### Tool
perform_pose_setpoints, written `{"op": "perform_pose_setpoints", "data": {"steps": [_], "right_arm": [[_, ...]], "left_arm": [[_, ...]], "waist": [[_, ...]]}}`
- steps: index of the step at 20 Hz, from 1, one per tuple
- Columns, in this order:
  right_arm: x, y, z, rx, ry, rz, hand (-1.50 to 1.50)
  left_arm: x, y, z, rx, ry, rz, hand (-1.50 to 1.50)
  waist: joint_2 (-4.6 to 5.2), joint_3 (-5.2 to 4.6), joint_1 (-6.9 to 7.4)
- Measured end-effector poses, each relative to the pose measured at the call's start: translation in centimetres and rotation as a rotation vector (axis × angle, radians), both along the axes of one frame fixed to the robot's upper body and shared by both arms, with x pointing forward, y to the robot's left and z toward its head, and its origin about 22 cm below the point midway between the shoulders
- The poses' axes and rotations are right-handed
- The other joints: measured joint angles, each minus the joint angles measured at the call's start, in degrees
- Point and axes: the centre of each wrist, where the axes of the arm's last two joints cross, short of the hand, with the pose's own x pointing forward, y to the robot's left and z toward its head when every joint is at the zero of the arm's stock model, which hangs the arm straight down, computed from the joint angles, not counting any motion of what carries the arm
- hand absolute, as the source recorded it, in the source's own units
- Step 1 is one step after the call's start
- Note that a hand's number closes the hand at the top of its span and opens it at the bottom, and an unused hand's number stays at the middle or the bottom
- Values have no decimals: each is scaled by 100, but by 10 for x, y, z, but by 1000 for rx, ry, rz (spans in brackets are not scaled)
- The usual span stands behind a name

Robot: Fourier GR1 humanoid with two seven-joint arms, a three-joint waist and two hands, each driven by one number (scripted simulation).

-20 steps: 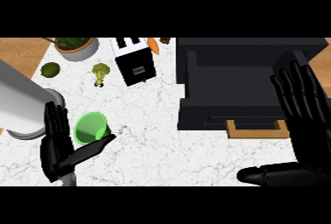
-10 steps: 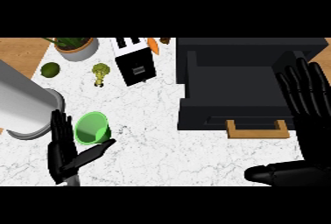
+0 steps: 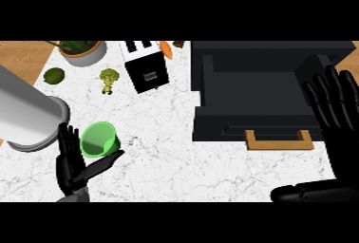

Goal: Pick up the cup, place it into the drawer and close the drawer

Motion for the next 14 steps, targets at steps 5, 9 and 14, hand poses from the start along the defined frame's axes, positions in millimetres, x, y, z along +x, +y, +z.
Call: {"op": "perform_pose_setpoints", "data": {"steps": [5,9,14], "right_arm": [[10,3,-2,0,-4,1,-150],[5,4,-2,6,-4,-1,-150],[6,7,2,0,-7,1,-150]], "left_arm": [[-3,6,-15,1,5,3,-150],[-2,6,-29,-4,12,-1,-150],[-3,7,-39,-13,-6,-25,-150]], "waist": [[1,0,6],[2,0,-2],[1,0,0]]}}
